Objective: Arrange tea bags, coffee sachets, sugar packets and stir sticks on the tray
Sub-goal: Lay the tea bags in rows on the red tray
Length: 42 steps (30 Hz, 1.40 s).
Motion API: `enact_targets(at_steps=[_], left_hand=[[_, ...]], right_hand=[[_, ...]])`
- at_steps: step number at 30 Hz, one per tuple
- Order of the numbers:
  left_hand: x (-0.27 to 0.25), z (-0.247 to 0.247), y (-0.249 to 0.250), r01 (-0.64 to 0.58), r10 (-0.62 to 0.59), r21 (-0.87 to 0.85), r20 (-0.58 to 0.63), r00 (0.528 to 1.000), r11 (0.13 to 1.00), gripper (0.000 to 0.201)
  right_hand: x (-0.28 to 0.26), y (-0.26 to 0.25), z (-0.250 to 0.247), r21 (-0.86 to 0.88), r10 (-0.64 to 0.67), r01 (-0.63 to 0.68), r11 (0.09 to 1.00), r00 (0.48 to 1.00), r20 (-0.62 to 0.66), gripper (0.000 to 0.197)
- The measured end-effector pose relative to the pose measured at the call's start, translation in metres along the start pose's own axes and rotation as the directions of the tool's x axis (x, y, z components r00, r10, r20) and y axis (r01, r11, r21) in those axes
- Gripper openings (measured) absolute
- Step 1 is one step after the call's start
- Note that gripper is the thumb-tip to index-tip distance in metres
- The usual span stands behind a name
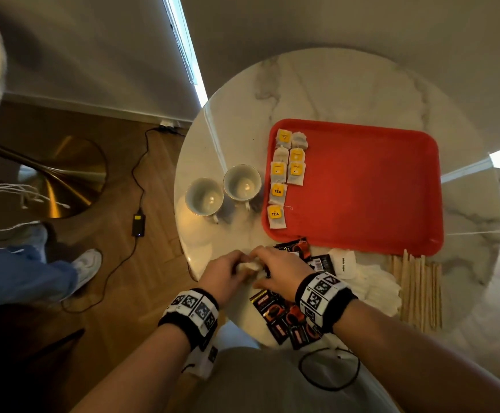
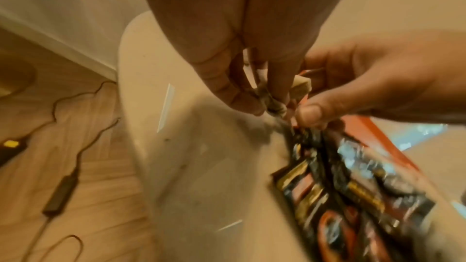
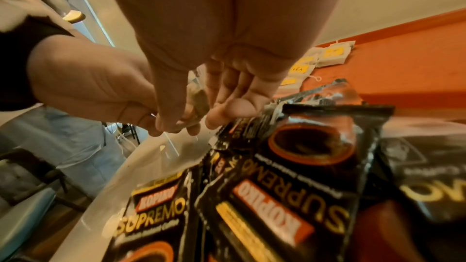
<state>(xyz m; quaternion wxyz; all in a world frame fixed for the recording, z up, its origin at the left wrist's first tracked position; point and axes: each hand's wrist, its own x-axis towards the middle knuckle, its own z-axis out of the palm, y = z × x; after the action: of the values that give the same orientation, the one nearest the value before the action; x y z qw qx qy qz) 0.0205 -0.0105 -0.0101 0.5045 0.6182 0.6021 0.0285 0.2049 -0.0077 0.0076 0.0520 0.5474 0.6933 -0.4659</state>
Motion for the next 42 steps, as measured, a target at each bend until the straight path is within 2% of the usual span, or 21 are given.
enact_targets(at_steps=[3, 6, 11, 15, 17, 19, 24, 29, 33, 35, 37, 39, 42], left_hand=[[0.006, -0.003, 0.013, 0.002, -0.007, -0.145, -0.035, 0.999, 0.989, 0.017], [0.015, -0.006, 0.027, -0.019, 0.003, -0.334, -0.049, 0.999, 0.942, 0.015], [0.026, -0.009, 0.048, -0.026, 0.05, -0.58, 0.026, 0.998, 0.814, 0.025], [0.035, -0.004, 0.052, 0.036, 0.023, -0.719, 0.072, 0.997, 0.694, 0.026], [0.037, -0.002, 0.054, 0.039, 0.026, -0.726, 0.078, 0.997, 0.686, 0.024], [0.039, -0.001, 0.057, 0.019, 0.041, -0.693, 0.07, 0.997, 0.721, 0.021], [0.044, 0.001, 0.06, -0.066, 0.038, -0.519, -0.063, 0.997, 0.852, 0.019], [0.047, -0.002, 0.075, -0.148, 0.127, -0.467, -0.077, 0.989, 0.872, 0.02], [0.055, -0.004, 0.078, -0.106, 0.073, -0.495, -0.085, 0.994, 0.862, 0.019], [0.057, -0.005, 0.079, -0.099, 0.059, -0.478, -0.097, 0.994, 0.873, 0.019], [0.056, -0.006, 0.083, -0.109, 0.074, -0.477, -0.091, 0.993, 0.872, 0.02], [0.058, -0.004, 0.084, -0.096, 0.062, -0.509, -0.084, 0.995, 0.855, 0.02], [0.06, -0.002, 0.08, -0.075, 0.033, -0.524, -0.089, 0.995, 0.849, 0.016]], right_hand=[[-0.005, 0.001, -0.008, 0.08, -0.039, 0.051, 0.996, 0.989, -0.142, 0.054], [-0.013, 0.005, -0.024, 0.105, -0.065, 0.093, 0.99, 0.966, -0.249, 0.04], [-0.024, 0.018, -0.049, 0.292, 0.024, 0.071, 0.954, 0.951, -0.309, 0.017], [-0.025, 0.029, -0.059, 0.384, 0.144, 0.002, 0.923, 0.925, -0.351, 0.016], [-0.022, 0.031, -0.062, 0.52, 0.24, -0.039, 0.853, 0.914, -0.327, 0.013], [-0.021, 0.03, -0.065, 0.654, 0.297, -0.037, 0.755, 0.909, -0.292, 0.009], [-0.019, 0.028, -0.071, 0.779, 0.349, -0.019, 0.627, 0.9, -0.259, 0.011], [-0.016, 0.027, -0.07, 0.752, 0.313, -0.039, 0.658, 0.922, -0.227, 0.01], [-0.021, 0.022, -0.074, 0.767, 0.281, -0.015, 0.641, 0.935, -0.217, 0.031], [-0.023, 0.024, -0.075, 0.76, 0.256, 0.007, 0.65, 0.939, -0.228, 0.028], [-0.02, 0.032, -0.072, 0.702, 0.27, 0.009, 0.712, 0.92, -0.285, 0.013], [-0.014, 0.043, -0.07, 0.647, 0.327, -0.018, 0.762, 0.873, -0.361, 0.007], [-0.001, 0.055, -0.078, 0.669, 0.436, -0.059, 0.741, 0.8, -0.411, 0.007]])
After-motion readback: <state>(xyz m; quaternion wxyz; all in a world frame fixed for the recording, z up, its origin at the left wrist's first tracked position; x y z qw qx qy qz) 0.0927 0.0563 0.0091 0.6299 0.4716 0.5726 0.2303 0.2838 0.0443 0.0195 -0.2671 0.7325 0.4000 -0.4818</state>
